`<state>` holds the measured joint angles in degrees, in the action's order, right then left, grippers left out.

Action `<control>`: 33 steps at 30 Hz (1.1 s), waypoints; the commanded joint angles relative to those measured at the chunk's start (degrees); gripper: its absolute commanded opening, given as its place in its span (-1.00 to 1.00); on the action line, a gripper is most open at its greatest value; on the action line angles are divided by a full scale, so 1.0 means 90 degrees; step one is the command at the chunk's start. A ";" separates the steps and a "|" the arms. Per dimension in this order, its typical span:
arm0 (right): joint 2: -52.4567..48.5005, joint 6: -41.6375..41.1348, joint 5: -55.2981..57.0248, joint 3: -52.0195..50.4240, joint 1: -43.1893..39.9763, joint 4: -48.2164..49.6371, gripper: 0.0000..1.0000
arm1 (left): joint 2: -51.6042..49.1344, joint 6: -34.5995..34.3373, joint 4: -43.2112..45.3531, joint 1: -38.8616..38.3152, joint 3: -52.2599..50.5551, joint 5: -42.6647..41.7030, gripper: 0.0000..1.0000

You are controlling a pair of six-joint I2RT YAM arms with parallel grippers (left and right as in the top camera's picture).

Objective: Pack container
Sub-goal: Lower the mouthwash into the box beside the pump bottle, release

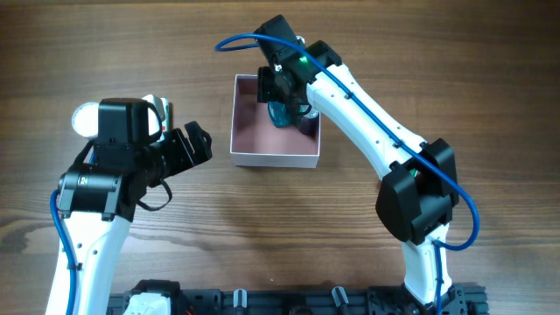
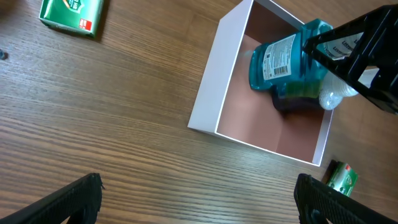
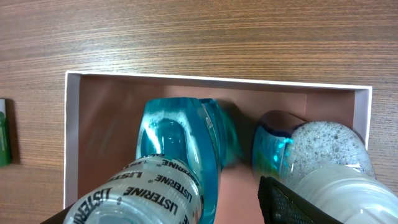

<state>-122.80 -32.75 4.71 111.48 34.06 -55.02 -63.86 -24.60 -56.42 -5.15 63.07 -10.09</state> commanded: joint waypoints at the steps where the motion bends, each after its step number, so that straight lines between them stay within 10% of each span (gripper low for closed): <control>1: -0.0046 -0.0024 0.0044 0.0114 -0.0019 -0.0027 0.40 | -0.0002 -0.0078 -0.0002 -0.0024 0.0136 0.0066 1.00; 20: 0.1358 0.0699 0.0044 0.0114 0.0017 0.0000 0.41 | -0.0002 -0.0080 -0.0002 -0.0024 0.0136 0.0066 0.99; 33: 0.3485 -0.0029 0.0333 0.0114 -0.1460 -0.1498 0.99 | -0.0002 -0.0078 -0.0002 -0.0024 0.0138 0.0066 0.99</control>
<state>-96.16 -27.86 5.30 111.55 28.01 -63.66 -63.86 -24.58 -56.42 -5.15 63.09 -10.09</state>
